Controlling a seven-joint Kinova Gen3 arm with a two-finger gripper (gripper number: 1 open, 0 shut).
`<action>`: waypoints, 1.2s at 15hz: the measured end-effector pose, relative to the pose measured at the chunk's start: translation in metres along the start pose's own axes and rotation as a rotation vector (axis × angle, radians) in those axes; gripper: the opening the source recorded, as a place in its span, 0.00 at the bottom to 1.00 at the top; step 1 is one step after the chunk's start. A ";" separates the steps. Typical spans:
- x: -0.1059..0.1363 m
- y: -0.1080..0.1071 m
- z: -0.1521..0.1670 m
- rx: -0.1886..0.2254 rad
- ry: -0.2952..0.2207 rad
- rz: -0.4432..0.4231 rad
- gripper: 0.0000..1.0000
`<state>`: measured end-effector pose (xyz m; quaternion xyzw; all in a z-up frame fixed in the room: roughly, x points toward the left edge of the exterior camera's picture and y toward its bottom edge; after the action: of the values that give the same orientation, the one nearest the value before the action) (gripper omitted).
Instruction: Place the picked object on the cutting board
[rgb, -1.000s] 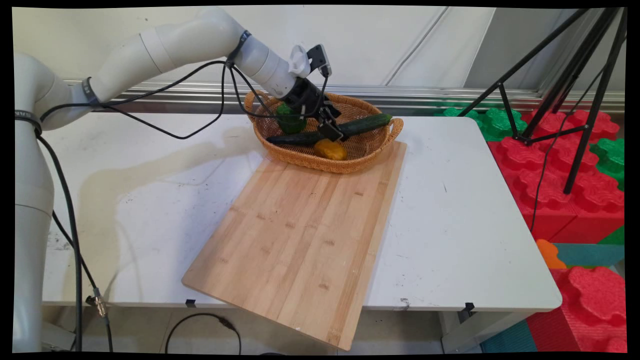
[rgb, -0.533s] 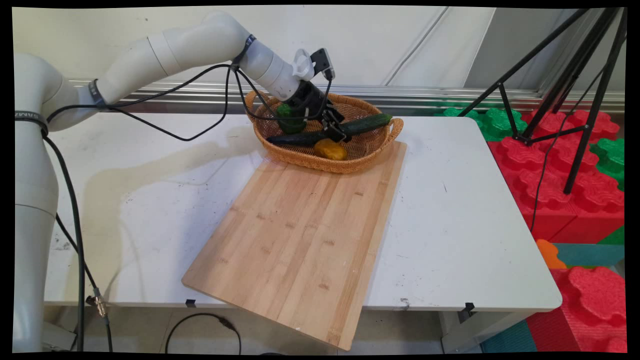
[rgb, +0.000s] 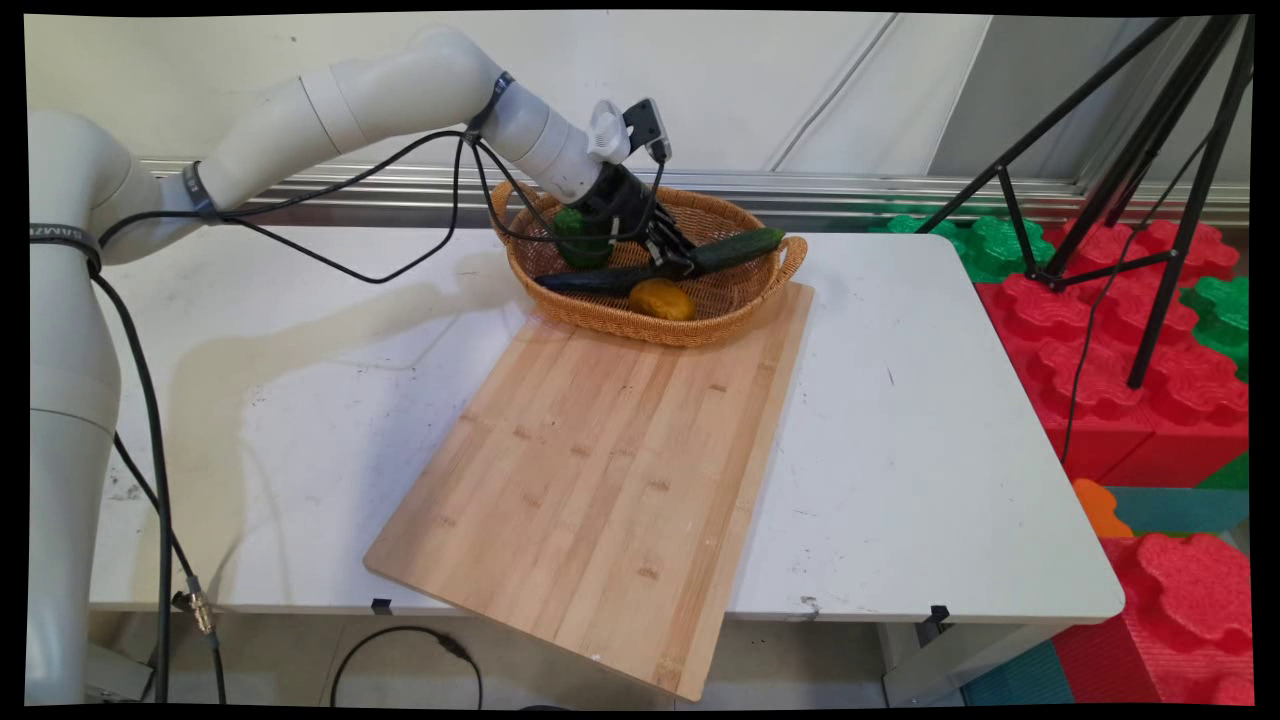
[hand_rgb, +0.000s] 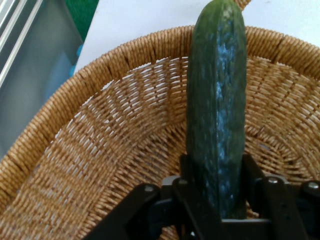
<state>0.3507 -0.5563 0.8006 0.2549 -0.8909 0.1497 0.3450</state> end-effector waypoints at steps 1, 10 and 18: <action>0.000 -0.001 -0.001 0.000 0.002 0.002 0.00; 0.000 -0.004 -0.028 0.002 0.066 0.028 0.00; 0.003 -0.003 -0.089 0.021 0.181 0.030 0.00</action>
<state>0.3981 -0.5205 0.8666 0.2306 -0.8580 0.1868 0.4193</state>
